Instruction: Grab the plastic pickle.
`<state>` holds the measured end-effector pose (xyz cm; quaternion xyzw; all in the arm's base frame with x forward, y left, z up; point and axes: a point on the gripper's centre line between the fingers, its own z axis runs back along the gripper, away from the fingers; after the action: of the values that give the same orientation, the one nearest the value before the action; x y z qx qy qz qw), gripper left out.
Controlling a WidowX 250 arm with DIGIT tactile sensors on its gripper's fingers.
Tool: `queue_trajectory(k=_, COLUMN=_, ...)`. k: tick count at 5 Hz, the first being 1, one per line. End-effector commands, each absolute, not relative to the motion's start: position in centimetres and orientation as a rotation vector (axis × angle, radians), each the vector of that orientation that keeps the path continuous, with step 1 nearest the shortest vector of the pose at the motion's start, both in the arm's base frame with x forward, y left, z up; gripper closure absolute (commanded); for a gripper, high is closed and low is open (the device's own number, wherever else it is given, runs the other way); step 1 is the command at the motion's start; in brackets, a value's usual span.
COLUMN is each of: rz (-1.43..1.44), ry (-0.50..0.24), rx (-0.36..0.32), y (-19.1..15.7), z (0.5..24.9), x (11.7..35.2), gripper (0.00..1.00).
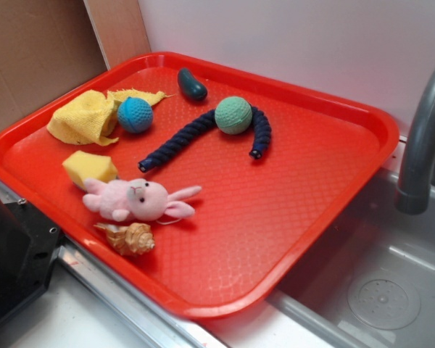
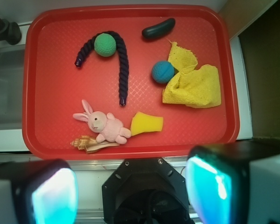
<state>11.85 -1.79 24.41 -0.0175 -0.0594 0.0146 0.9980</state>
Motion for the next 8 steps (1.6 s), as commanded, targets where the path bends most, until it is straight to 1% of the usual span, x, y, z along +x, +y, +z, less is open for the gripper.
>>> queue_trajectory(k=1, rz=0.029, ry=-0.119, rx=-0.035, y=-1.8, z=24.4, x=11.9, gripper=0.0)
queue_trajectory(k=2, rz=0.275, ry=-0.03, rx=0.02, y=3.1, z=19.6, x=15.0, gripper=0.0)
queue_trajectory(k=3, rz=0.52, ry=-0.107, rx=0.011, y=6.0, z=17.0, x=18.2, gripper=0.0)
queue_trajectory(k=4, rz=0.631, ry=-0.224, rx=0.029, y=7.2, z=14.9, x=21.9, gripper=0.0)
queue_trajectory(k=5, rz=0.684, ry=-0.235, rx=0.027, y=7.2, z=14.9, x=23.1, gripper=0.0)
queue_trajectory(k=7, rz=0.684, ry=-0.235, rx=0.027, y=7.2, z=14.9, x=23.1, gripper=0.0)
queue_trajectory(k=8, rz=0.697, ry=-0.174, rx=0.012, y=7.3, z=11.0, x=27.7, gripper=0.0)
